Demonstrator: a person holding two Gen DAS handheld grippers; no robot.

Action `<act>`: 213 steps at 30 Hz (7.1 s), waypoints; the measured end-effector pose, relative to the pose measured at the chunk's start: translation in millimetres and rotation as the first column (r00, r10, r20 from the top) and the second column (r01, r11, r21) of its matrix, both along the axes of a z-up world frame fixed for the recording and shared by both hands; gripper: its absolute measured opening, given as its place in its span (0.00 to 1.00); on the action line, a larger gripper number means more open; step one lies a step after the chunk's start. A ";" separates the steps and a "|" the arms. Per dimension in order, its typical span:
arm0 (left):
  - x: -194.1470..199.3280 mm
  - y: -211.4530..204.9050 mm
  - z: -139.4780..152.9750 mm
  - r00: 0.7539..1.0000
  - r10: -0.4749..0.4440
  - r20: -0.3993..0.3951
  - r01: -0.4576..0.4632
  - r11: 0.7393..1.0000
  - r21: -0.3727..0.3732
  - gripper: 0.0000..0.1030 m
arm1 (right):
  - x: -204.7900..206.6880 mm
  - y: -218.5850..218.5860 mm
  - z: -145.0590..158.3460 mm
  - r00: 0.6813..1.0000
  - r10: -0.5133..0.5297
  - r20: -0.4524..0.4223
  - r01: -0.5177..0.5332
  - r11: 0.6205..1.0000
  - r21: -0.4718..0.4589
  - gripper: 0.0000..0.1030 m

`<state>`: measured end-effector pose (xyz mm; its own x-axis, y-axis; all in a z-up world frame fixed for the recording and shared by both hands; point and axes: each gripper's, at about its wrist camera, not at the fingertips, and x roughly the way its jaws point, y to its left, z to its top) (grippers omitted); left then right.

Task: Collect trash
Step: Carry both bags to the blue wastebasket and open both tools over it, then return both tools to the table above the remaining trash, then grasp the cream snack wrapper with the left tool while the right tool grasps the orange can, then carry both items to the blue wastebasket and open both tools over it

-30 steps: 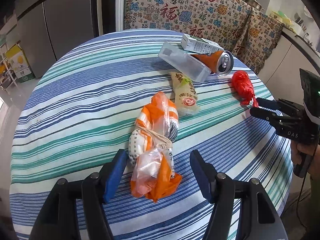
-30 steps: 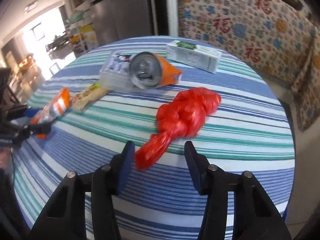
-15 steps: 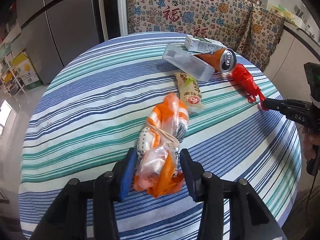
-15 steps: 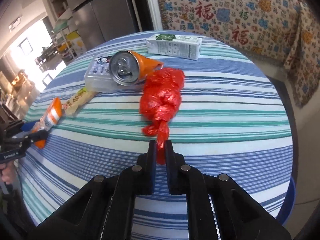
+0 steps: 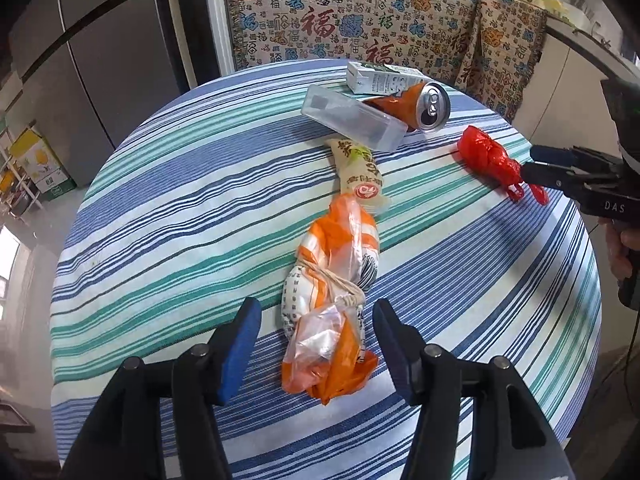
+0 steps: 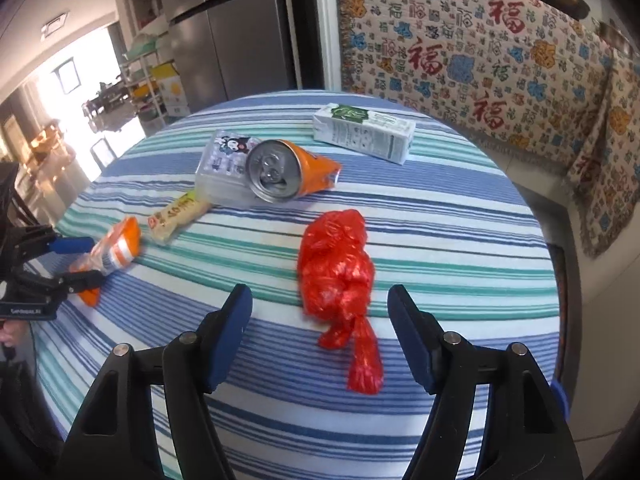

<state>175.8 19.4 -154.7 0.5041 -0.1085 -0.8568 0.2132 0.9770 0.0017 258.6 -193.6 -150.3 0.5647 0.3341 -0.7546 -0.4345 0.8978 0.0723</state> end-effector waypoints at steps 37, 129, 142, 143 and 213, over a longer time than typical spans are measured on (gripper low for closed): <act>3.0 -103.7 27.0 0.996 -0.012 0.089 0.024 0.991 -0.129 0.41 | -15.6 -45.1 19.0 0.990 -0.144 0.001 0.143 0.985 0.093 0.36; 21.0 -53.5 -18.5 0.987 0.152 0.059 -0.152 0.988 -0.005 0.78 | -24.5 -5.6 -38.9 0.992 -0.113 -0.048 0.109 0.991 -0.078 0.98; 81.0 -53.4 -15.7 0.999 0.024 0.036 -0.025 0.999 0.034 0.19 | -18.0 -0.7 -38.1 0.992 -0.115 -0.058 0.110 0.990 -0.086 1.00; 75.7 -52.8 -13.1 0.999 0.026 0.046 -0.028 0.999 0.041 0.19 | -17.9 -0.7 -38.1 0.992 -0.115 -0.058 0.109 0.990 -0.086 1.00; 3.4 -83.6 24.8 0.990 0.065 0.127 -0.042 0.984 -0.173 0.19 | -42.6 -42.7 21.0 0.985 -0.173 0.024 0.169 0.979 0.115 0.60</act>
